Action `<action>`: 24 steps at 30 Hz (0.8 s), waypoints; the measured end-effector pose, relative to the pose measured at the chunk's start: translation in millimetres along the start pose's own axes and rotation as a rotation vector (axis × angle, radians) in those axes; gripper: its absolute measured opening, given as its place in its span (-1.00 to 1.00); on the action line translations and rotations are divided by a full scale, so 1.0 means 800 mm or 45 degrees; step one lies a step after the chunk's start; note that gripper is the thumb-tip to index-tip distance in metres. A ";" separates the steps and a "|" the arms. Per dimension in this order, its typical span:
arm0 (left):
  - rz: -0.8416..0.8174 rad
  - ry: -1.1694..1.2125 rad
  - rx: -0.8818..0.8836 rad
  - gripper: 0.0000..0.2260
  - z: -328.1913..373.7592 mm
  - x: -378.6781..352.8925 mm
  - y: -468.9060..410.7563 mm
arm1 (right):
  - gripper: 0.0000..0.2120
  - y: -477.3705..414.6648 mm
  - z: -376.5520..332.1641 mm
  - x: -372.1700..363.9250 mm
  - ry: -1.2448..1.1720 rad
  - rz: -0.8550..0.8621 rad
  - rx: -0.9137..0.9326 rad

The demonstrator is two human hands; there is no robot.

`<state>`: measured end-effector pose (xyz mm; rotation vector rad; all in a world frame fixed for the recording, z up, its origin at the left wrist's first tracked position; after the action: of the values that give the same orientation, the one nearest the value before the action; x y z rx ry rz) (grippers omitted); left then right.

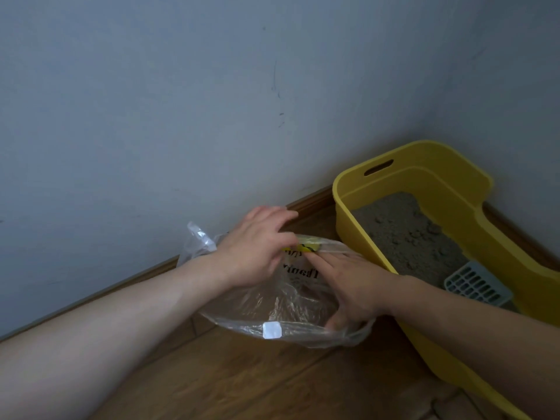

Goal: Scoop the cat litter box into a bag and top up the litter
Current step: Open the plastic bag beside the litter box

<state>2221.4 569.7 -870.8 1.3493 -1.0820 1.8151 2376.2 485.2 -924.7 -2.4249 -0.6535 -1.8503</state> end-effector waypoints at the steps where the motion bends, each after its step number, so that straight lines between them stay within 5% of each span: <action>1: -0.096 -0.031 0.094 -0.76 -0.006 -0.003 -0.004 | 0.28 0.002 -0.001 0.003 -0.013 0.015 0.006; 5: -0.292 -0.031 0.287 -0.71 -0.017 -0.014 -0.008 | 0.28 0.008 -0.002 0.011 -0.058 0.040 0.012; 16: -0.158 0.193 0.377 -0.72 -0.014 -0.010 -0.008 | 0.28 0.022 -0.008 0.028 -0.245 0.148 -0.009; 24: -0.158 0.205 0.411 -0.81 -0.008 0.008 -0.009 | 0.03 0.069 -0.014 0.069 -0.474 0.491 -0.116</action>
<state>2222.5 578.9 -864.2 1.3867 -0.6256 2.0254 2396.2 449.4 -857.4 -2.7349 -0.0887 -1.3265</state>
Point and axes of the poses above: each hand's wrist, its own y-axis away from the middle knuckle, its own x-axis out of the back of the hand, z = x × y, the point moved 4 cm from there along -y, towards the middle knuckle, and after that the axes turned 9 degrees about z, right-handed, at the moved point
